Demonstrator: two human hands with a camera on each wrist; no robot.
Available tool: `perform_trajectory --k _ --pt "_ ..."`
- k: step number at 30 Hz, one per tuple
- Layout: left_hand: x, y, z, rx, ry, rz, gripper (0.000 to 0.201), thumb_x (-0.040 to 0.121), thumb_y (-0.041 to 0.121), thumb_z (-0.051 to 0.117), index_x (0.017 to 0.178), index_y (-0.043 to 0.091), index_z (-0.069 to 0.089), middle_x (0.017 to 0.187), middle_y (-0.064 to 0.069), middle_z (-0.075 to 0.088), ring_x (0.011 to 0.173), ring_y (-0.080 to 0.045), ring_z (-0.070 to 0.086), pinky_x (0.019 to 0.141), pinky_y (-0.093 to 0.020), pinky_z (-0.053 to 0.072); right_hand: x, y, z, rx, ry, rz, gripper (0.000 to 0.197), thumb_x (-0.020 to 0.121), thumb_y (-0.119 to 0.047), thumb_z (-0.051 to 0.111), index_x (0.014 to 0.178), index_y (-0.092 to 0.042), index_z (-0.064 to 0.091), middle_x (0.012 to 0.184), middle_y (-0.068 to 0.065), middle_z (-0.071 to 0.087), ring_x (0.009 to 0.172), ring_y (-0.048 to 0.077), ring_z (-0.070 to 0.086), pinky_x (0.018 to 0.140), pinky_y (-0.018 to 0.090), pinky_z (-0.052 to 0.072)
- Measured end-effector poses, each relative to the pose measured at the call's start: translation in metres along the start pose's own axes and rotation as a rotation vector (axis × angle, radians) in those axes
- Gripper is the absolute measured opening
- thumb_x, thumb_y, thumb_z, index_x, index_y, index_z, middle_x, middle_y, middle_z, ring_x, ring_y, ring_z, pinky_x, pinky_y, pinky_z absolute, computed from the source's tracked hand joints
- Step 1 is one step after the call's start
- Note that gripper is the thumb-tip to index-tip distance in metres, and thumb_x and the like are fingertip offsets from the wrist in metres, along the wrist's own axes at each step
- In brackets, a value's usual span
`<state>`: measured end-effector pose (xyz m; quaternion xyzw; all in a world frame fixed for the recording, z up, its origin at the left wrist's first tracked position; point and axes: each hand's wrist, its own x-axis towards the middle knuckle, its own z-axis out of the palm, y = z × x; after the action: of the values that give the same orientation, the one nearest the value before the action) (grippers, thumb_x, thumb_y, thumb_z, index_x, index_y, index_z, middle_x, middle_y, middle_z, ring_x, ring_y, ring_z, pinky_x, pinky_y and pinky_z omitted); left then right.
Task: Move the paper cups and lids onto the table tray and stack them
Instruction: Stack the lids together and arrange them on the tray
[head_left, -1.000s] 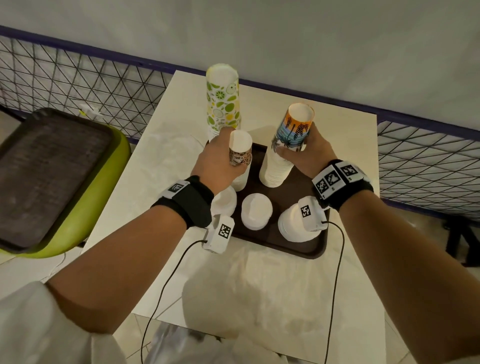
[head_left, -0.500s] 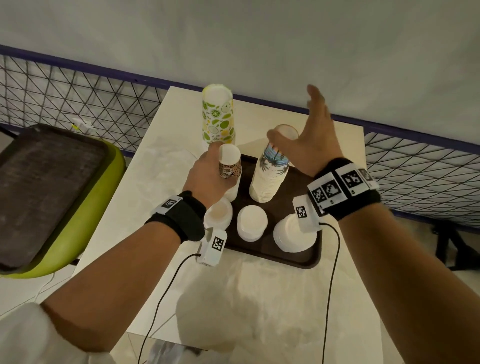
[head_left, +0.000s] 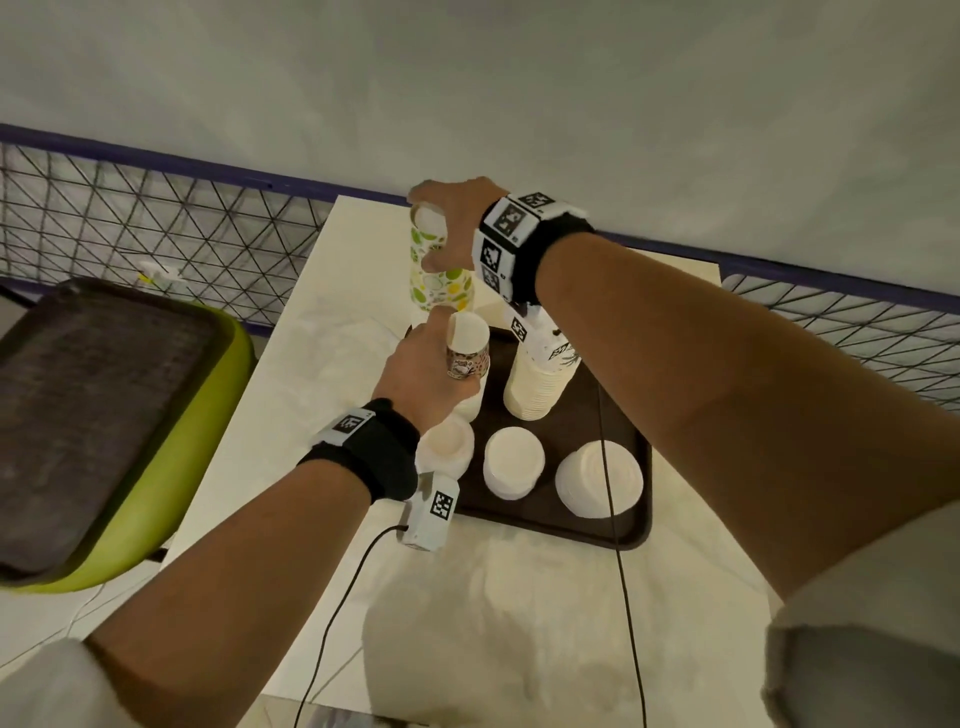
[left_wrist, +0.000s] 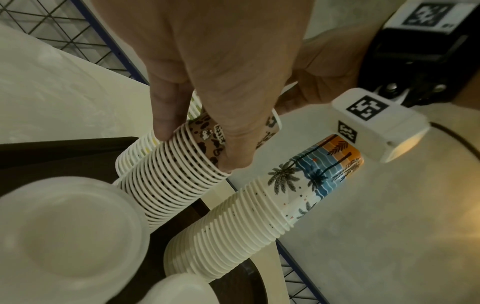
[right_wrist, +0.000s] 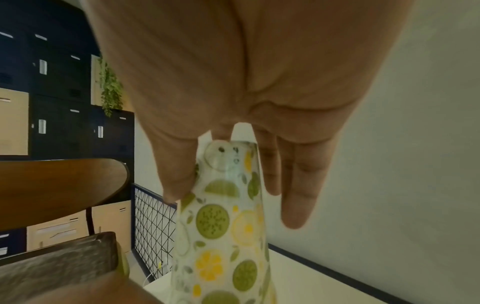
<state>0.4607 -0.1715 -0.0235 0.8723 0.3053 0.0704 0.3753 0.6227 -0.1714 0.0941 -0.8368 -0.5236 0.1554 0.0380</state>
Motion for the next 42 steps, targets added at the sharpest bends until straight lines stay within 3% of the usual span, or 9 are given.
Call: perform_trajectory --k 5,13,17,22,25,30,35,38,42 --pt "0.001 -0.009 -0.006 0.02 -0.022 0.006 0.073 0.077 0.025 0.083 0.138 0.026 0.043 0.121 -0.005 0.067 0.115 -0.032 0.063 0.093 -0.046 0.054 0.007 0.002 -0.002 -0.021 0.008 -0.006 0.074 0.082 -0.04 0.077 0.147 -0.027 0.043 0.139 0.004 0.054 0.121 0.027 0.055 0.086 0.028 0.044" --pt "0.003 -0.034 -0.022 0.023 -0.019 0.044 0.075 0.071 0.026 0.084 0.133 0.029 0.042 0.115 -0.004 0.067 0.103 -0.031 0.065 0.085 -0.046 0.056 -0.025 0.04 -0.003 0.01 0.034 0.092 0.065 0.082 -0.031 0.077 0.14 -0.028 0.048 0.126 0.003 0.056 0.107 0.025 0.056 0.078 0.029 0.042" --pt "0.006 -0.039 -0.026 0.0 -0.005 0.028 0.074 0.072 0.024 0.084 0.133 0.027 0.042 0.112 -0.003 0.068 0.101 -0.028 0.065 0.082 -0.037 0.054 -0.038 0.048 -0.003 0.043 0.01 0.131 0.074 0.083 -0.03 0.076 0.148 -0.034 0.04 0.116 0.0 0.05 0.093 0.021 0.052 0.069 0.024 0.041" --pt "0.003 -0.036 -0.03 -0.042 -0.032 0.027 0.087 0.072 0.027 0.089 0.142 0.027 0.037 0.124 -0.004 0.065 0.113 -0.027 0.064 0.09 -0.035 0.052 -0.057 0.04 -0.014 0.072 -0.019 0.123 0.103 0.078 -0.053 0.078 0.158 -0.038 0.015 0.14 0.013 0.047 0.128 0.033 0.048 0.1 0.041 0.043" --pt "0.001 -0.023 -0.045 -0.066 0.018 0.026 0.114 0.067 0.042 0.093 0.157 0.032 0.023 0.144 -0.01 0.049 0.13 -0.024 0.052 0.101 -0.033 0.042 -0.086 0.046 -0.02 0.111 0.126 0.154 0.1 0.079 -0.062 0.071 0.157 -0.036 0.015 0.148 0.012 0.04 0.134 0.036 0.042 0.105 0.049 0.042" --pt "0.017 0.026 -0.082 -0.014 0.207 0.249 0.107 0.077 0.055 0.08 0.162 0.039 0.016 0.149 -0.009 0.045 0.137 -0.023 0.044 0.11 -0.038 0.04 -0.135 0.074 0.004 0.202 0.261 0.328 0.097 0.077 -0.065 0.07 0.154 -0.033 0.021 0.152 0.013 0.033 0.138 0.038 0.036 0.106 0.052 0.04" --pt "0.065 0.073 -0.075 0.253 -0.065 0.356 0.098 0.082 0.055 0.074 0.158 0.053 0.013 0.149 -0.012 0.045 0.132 -0.028 0.051 0.107 -0.044 0.049 -0.144 0.075 0.041 0.396 0.274 0.384 0.086 0.08 -0.044 0.078 0.15 -0.03 0.029 0.138 0.011 0.047 0.123 0.029 0.052 0.09 0.031 0.039" --pt "0.083 0.077 -0.058 0.331 -0.164 0.355 0.085 0.09 0.048 0.072 0.16 0.044 0.024 0.145 -0.009 0.055 0.127 -0.03 0.054 0.105 -0.042 0.047 -0.143 0.071 0.062 0.464 0.328 0.374 0.069 0.085 -0.033 0.073 0.143 -0.033 0.035 0.127 0.01 0.059 0.117 0.03 0.057 0.091 0.034 0.048" --pt "0.089 0.073 -0.043 0.297 -0.11 0.37 0.074 0.091 0.042 0.073 0.155 0.039 0.035 0.138 -0.011 0.061 0.12 -0.033 0.059 0.1 -0.044 0.051 -0.141 0.07 0.071 0.477 0.366 0.37 0.063 0.087 -0.029 0.07 0.14 -0.034 0.036 0.125 0.009 0.062 0.115 0.03 0.059 0.091 0.038 0.052"
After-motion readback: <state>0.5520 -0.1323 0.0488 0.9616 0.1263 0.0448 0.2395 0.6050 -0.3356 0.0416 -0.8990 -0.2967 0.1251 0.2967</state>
